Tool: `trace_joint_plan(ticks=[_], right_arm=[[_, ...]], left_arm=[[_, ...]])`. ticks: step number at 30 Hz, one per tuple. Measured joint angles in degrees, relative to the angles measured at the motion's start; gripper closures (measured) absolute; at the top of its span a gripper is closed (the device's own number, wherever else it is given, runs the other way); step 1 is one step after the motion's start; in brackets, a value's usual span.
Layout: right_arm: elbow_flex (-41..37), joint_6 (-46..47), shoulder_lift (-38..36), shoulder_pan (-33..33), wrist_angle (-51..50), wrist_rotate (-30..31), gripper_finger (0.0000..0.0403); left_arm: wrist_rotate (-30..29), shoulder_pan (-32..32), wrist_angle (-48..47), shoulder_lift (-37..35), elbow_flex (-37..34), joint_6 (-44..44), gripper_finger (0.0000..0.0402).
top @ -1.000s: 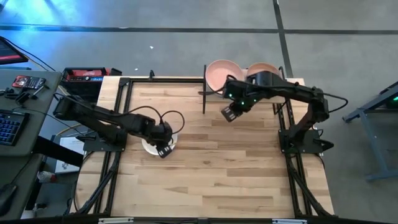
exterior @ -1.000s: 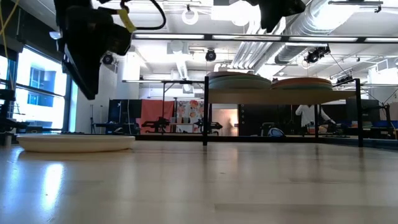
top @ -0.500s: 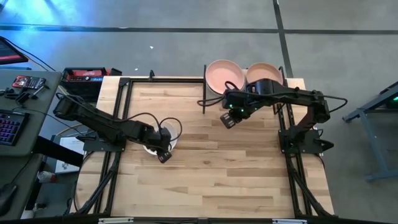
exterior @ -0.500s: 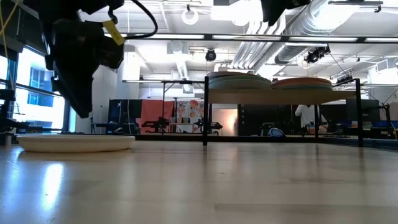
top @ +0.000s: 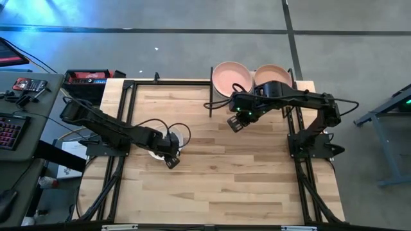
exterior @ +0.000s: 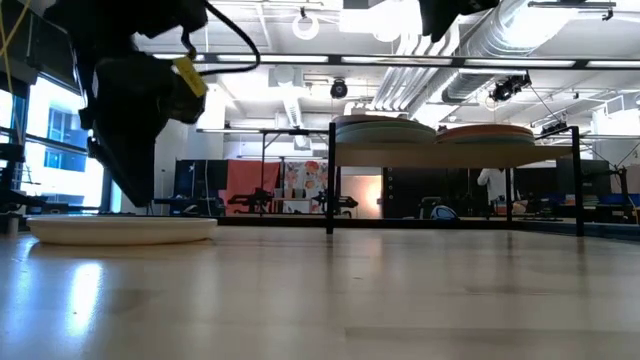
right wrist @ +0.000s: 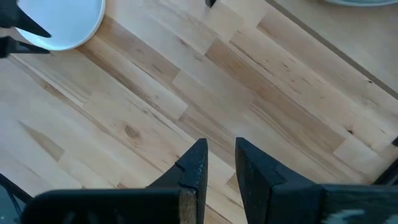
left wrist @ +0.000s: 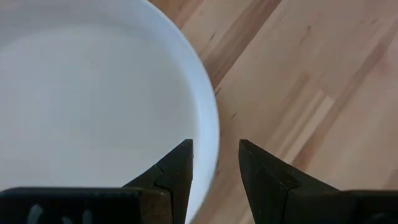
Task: Place and stack plates onto a shelf
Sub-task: Stack the white plate on top of the brown plate on the shelf
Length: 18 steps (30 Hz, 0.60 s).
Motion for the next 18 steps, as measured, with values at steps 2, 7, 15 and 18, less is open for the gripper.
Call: trace_joint_plan(ticks=[2, 7, 15, 18], right_arm=[[0.00, -0.03, 0.00, 0.00, 0.14, 0.00, 0.0343], [0.00, -0.15, 0.02, 0.00, 0.16, 0.00, 0.0343], [0.00, -0.15, 0.02, 0.00, 0.34, 0.00, 0.0343], [0.00, -0.15, 0.04, 0.00, 0.37, 0.02, 0.0343]], left_arm=[[0.00, -0.02, 0.83, 1.72, 0.00, 0.25, 0.0284], [0.21, -0.02, 1.90, 4.39, 0.00, -0.43, 0.0284], [0.17, -0.02, 2.55, 7.74, 0.04, -0.56, 0.0284], [-0.05, -0.02, 2.39, 8.85, 0.19, -0.27, 0.0284]])
